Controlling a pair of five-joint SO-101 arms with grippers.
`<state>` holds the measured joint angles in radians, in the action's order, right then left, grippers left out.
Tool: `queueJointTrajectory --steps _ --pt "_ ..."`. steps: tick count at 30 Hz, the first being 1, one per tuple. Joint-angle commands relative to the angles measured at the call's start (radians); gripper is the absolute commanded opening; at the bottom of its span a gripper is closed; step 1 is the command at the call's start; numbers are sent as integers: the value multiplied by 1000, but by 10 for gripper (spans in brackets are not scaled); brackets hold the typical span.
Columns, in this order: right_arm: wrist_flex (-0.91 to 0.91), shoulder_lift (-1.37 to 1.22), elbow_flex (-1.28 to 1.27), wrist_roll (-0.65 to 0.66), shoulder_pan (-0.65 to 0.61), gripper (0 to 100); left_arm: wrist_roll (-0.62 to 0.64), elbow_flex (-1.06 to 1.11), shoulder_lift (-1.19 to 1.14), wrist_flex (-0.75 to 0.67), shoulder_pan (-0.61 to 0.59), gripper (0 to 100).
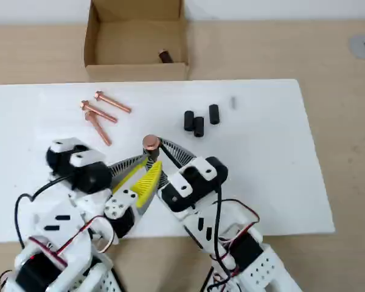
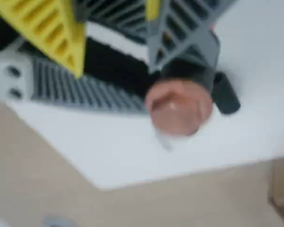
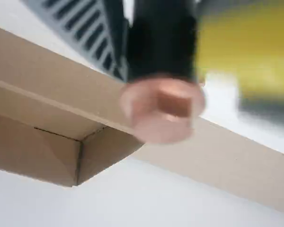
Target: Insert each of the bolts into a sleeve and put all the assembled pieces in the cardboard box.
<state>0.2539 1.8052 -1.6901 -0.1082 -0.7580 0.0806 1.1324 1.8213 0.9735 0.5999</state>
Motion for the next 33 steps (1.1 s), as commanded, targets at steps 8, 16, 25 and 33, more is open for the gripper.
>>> queueJointTrajectory --steps 8,16,25,33 --pt "-31 65 148 3 154 9 5 -250 2 49 -282 153" --pt "-49 -472 694 2 259 9 110 -259 -220 48 -578 153" --pt "-117 -1142 1262 5 286 9 11 -183 -536 23 -595 150" --pt "-132 -1670 1578 2 351 9 14 -44 -782 -275 -736 150"
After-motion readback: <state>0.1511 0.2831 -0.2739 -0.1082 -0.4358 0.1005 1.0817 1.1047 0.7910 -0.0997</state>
